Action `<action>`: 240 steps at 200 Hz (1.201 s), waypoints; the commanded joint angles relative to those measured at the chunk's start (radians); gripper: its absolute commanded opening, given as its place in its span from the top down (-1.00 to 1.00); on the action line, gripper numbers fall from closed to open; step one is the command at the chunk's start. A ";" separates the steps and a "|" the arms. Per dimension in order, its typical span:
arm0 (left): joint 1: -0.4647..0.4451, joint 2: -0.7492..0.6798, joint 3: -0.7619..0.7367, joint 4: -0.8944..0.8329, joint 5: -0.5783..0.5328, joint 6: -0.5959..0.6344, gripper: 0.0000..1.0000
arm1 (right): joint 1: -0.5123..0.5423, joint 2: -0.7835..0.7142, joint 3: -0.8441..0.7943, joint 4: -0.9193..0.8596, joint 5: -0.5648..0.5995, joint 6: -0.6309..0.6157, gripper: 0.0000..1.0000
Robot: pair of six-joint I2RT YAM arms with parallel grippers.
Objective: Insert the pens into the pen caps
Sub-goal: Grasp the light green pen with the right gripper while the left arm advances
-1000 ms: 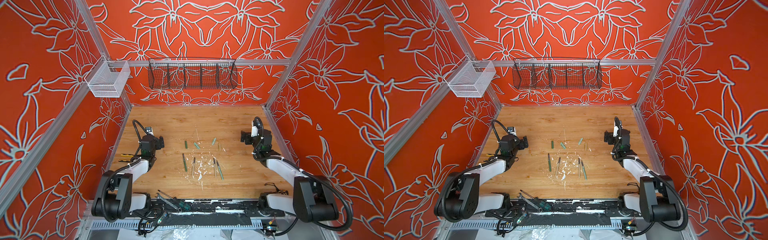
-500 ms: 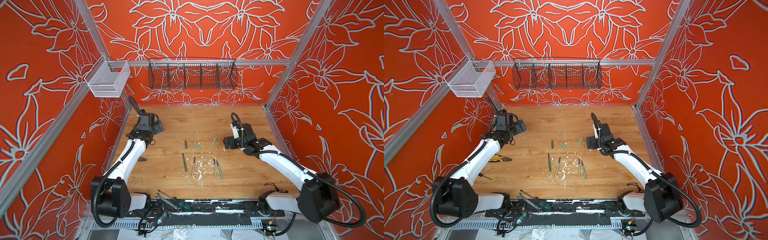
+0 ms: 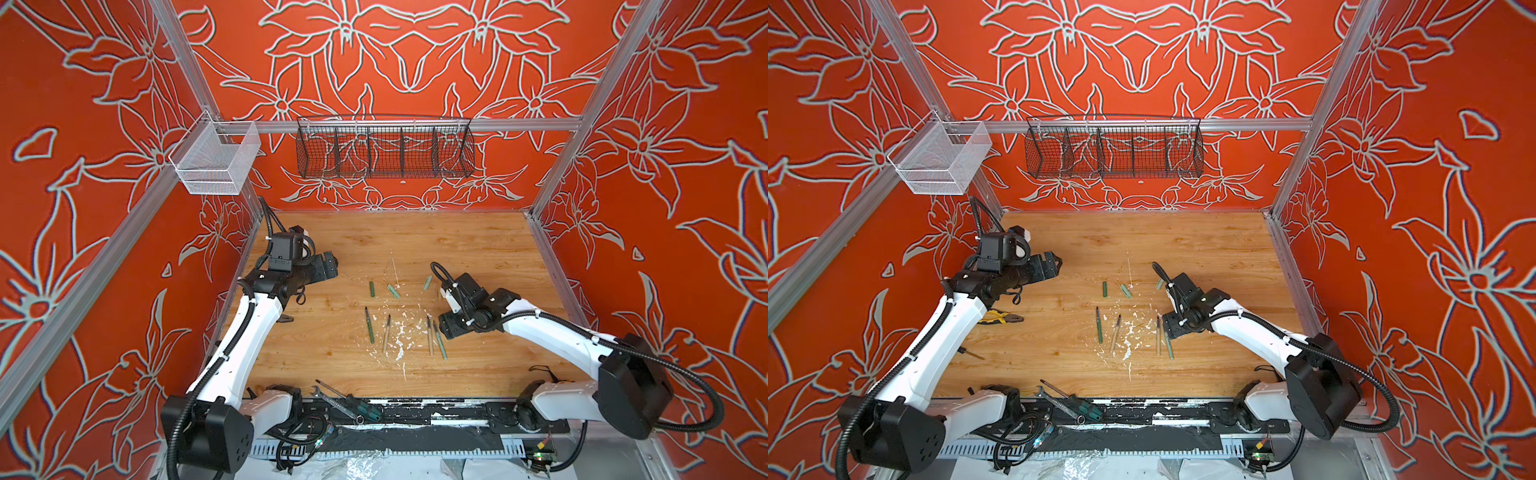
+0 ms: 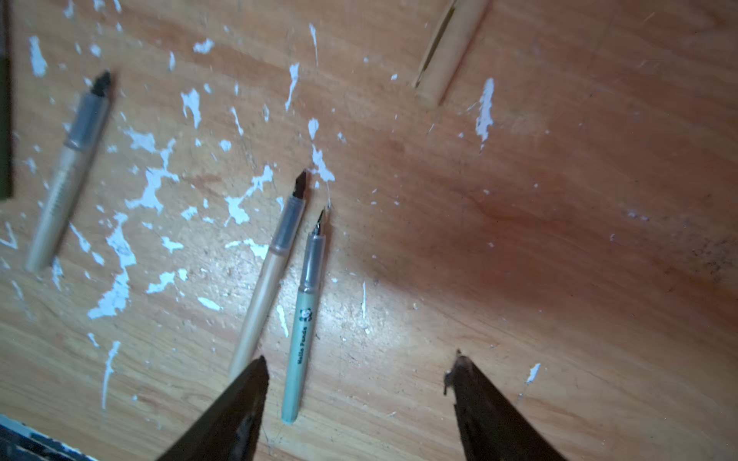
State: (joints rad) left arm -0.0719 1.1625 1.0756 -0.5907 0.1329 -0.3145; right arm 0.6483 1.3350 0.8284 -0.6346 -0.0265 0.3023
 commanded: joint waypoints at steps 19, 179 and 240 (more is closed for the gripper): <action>-0.002 0.012 0.000 0.000 0.088 -0.004 -0.94 | 0.050 0.062 -0.008 0.007 0.019 0.034 -0.24; -0.006 0.031 -0.002 0.006 0.122 -0.016 -0.94 | 0.142 0.302 0.090 0.004 0.107 0.097 0.37; -0.057 0.016 -0.016 0.033 0.177 -0.017 -0.94 | 0.142 0.330 0.106 -0.019 0.124 0.147 0.66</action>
State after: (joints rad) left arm -0.0982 1.1908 1.0740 -0.5831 0.2680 -0.3283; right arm 0.7860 1.6398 0.9314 -0.6098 0.0490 0.4049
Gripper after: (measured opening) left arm 0.971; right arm 0.186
